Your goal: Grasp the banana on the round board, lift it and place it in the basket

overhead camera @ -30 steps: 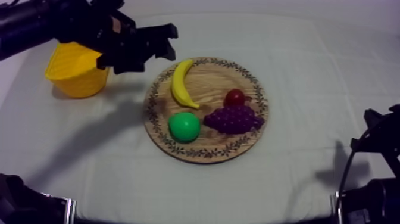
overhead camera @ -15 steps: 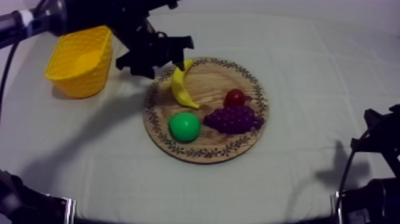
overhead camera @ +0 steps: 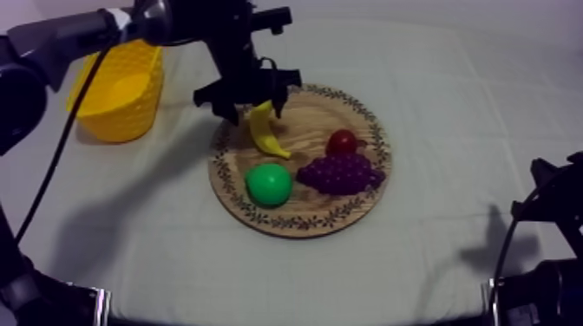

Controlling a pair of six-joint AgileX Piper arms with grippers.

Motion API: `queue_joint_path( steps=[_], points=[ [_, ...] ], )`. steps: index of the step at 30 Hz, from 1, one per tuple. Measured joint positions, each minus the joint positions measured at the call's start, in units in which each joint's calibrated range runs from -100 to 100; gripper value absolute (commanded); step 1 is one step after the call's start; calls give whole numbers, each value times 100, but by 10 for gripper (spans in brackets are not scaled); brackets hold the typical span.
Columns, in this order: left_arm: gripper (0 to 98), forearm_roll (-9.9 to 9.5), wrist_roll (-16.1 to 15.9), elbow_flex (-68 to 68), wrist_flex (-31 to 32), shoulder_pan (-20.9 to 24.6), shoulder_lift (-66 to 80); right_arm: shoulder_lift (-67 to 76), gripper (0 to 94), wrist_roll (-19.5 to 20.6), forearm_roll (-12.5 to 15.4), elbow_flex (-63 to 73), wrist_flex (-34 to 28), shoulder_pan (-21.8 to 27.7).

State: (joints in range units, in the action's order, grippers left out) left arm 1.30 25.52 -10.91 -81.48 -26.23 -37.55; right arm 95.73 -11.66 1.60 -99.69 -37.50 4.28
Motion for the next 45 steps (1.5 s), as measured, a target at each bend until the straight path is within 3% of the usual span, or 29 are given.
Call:
queue_joint_path(
  steps=[7, 14, 23, 35, 45],
  points=[
    [587, -16, -79, -605, -489, 0, -618, 0, 3, 0, 0, 0, 0, 0],
    [395, -59, -190, -1259, -989, 21, -1208, 0, 3, 0, 0, 0, 0, 0],
    [339, -71, -370, -1514, -1132, 42, -1399, 0, 3, 0, 0, 0, -1, 0],
    [335, -602, -219, -1298, -1815, 352, -300, 0, 3, 0, 0, 0, -1, 0],
    [344, -886, -276, -567, -1844, 1202, 1111, 0, 3, 0, 0, 0, -1, 0]
  ],
)
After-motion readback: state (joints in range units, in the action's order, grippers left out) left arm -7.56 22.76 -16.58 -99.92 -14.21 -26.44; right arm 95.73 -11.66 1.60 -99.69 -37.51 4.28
